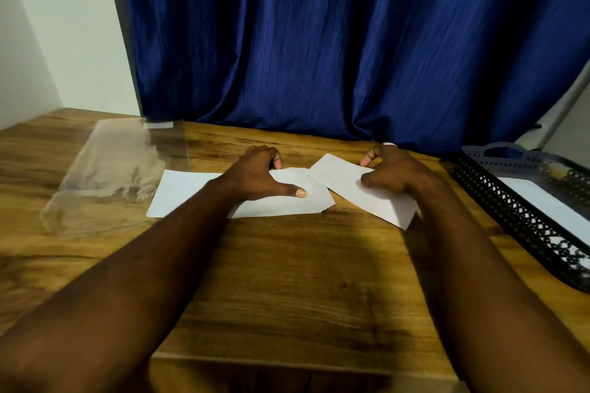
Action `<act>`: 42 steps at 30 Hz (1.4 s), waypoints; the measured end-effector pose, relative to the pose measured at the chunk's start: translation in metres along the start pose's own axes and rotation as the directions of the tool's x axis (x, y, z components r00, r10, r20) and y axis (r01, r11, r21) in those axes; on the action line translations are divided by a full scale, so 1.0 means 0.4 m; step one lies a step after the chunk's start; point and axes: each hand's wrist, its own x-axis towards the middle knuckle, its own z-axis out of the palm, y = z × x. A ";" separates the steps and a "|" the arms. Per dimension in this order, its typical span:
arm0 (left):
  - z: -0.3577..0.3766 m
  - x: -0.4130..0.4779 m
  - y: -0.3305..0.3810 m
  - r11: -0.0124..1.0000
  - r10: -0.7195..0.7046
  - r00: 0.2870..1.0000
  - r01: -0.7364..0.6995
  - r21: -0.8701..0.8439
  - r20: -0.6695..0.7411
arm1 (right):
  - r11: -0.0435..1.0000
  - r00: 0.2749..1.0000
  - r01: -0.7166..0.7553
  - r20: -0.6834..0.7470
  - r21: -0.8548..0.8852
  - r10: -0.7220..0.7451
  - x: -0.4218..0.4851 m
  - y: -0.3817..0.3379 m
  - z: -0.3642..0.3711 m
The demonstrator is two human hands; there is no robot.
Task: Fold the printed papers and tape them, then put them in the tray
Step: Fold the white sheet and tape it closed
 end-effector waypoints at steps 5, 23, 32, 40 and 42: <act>0.009 -0.001 0.005 0.995 0.012 1.000 -0.013 -0.100 -0.007 | 0.996 0.994 0.085 0.072 0.028 -0.086 -0.008 0.000 -0.011; -0.041 0.008 -0.001 0.898 0.013 0.999 0.008 -0.440 0.043 | 0.978 0.977 0.204 0.051 0.048 -0.207 0.014 0.046 -0.025; -0.030 0.013 -0.001 0.904 0.072 0.997 -0.059 -0.424 0.014 | 0.979 0.961 0.173 0.200 0.110 -0.193 0.016 0.043 -0.018; -0.021 0.016 0.009 0.886 0.127 0.989 -0.079 -0.457 0.076 | 0.990 0.960 0.110 0.249 0.091 -0.130 0.007 0.024 0.002; -0.015 0.015 0.016 0.889 0.127 0.990 -0.082 -0.451 0.070 | 0.987 0.952 0.150 0.259 0.062 -0.161 0.000 0.009 0.019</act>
